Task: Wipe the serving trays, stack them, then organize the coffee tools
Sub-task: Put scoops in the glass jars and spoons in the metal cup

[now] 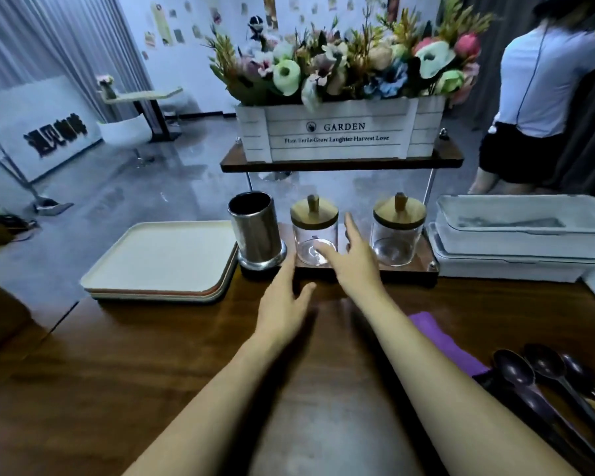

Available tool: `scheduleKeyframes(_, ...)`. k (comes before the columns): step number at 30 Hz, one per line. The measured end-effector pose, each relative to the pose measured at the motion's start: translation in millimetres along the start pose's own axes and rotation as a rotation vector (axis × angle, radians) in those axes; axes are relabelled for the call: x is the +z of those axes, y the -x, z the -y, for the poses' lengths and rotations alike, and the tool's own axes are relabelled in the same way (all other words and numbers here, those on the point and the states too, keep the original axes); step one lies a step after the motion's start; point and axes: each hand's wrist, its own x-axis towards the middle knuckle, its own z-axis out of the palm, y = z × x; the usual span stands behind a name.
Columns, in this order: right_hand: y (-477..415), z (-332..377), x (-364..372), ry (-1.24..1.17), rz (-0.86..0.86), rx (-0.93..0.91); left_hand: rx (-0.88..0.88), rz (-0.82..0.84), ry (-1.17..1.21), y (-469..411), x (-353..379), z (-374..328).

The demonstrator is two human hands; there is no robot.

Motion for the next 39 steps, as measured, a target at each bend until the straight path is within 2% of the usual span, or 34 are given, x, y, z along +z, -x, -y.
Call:
scheduleKeyframes(9,-38.4,4.0,25.6,0.025,-0.006,-0.018,0.039,0.010,0.089,-29.0,-5.8,20.2)
scheduleKeyframes(18,-37.2,3.5,24.0,0.076,-0.035,-0.030,0.025,-0.019,0.149,-29.9,-11.7,21.6)
scheduleKeyframes(28,33.5,4.4,-10.4,-0.004,0.030,-0.041,0.049,-0.022,0.307,5.8,-9.6,12.7)
scheduleKeyframes(39,152.6,-21.4,-74.9,-0.086,0.123,-0.040,0.111,0.096,0.390,123.2,22.3,-19.7)
